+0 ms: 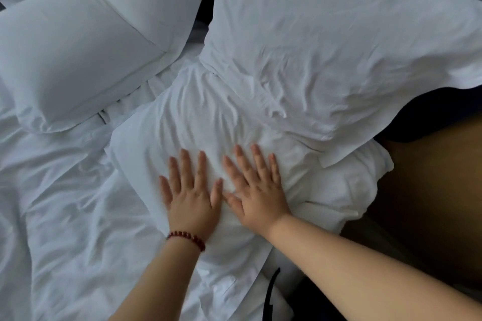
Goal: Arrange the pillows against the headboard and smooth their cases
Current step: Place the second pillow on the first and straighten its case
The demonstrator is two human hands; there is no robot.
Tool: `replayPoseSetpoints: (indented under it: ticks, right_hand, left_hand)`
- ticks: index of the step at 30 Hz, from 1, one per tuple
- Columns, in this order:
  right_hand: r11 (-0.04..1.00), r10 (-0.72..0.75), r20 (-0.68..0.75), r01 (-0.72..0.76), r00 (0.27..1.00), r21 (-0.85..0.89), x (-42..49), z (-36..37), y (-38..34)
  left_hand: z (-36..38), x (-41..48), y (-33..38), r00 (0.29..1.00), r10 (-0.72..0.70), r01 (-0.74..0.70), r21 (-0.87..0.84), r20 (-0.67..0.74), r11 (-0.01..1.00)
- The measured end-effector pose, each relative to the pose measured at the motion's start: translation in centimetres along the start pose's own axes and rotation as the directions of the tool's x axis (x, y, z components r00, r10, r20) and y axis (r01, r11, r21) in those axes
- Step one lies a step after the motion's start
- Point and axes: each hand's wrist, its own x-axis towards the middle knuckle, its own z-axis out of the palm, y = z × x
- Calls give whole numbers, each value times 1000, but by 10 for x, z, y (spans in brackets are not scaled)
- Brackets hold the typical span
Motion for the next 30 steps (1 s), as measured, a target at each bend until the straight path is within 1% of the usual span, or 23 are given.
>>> replayPoseSetpoints:
  ticks: [2,5,8,11,13,15,16,17,18,20,21,22,25,26,28,30]
  right_hand:
    - [994,-103,11,102,995,28,-41,11,-15]
    - [975,-223,114,222,968,18,-105,28,-22]
    - [966,-253,263,256,931,22,-134,23,-10]
    - [968,-250,389,241,887,73,-139,6,-1]
    - [983,-184,477,148,860,112,-139,-8,4]
    - [986,-118,511,40,851,161,-144,-21,8]
    - [982,-95,509,-2,856,187,-148,-25,11]
    - [978,-58,531,-59,845,201,-153,-31,16]
    - [968,-4,588,-144,809,204,-159,-38,23]
    - [938,97,641,-286,762,198,-175,-51,37]
    - [919,143,644,-343,752,195,-183,-57,45]
    - [899,186,638,-392,747,198,-193,-63,53]
    - [823,302,636,-531,710,203,-230,-81,76]
    - [799,335,628,-565,702,206,-245,-85,83]
    - [754,398,610,-623,685,208,-278,-94,95]
    - [701,463,600,-684,652,201,-315,-101,105]
  left_hand:
    - [21,-43,-7,999,39,-39,-11,5,999]
    - [40,-96,-20,990,113,-116,30,80,993]
    - [45,-126,-23,974,189,-201,82,128,976]
    - [47,-136,-13,975,166,-184,113,150,977]
    - [50,-139,-1,983,104,-122,117,150,986]
    - [53,-142,13,986,38,-57,109,162,992]
    - [52,-144,21,982,10,-30,102,189,994]
    - [50,-147,29,973,-12,-11,102,230,995]
    - [49,-150,35,965,-19,-11,111,261,994]
    - [46,-159,46,945,11,-67,159,327,985]
    - [45,-164,51,927,38,-112,178,374,978]
    - [45,-169,57,900,65,-159,184,430,970]
    - [47,-188,77,782,105,-278,192,615,941]
    - [49,-194,85,764,115,-293,183,635,938]
    - [54,-205,102,759,135,-294,149,637,944]
    - [59,-215,124,753,139,-261,99,643,960]
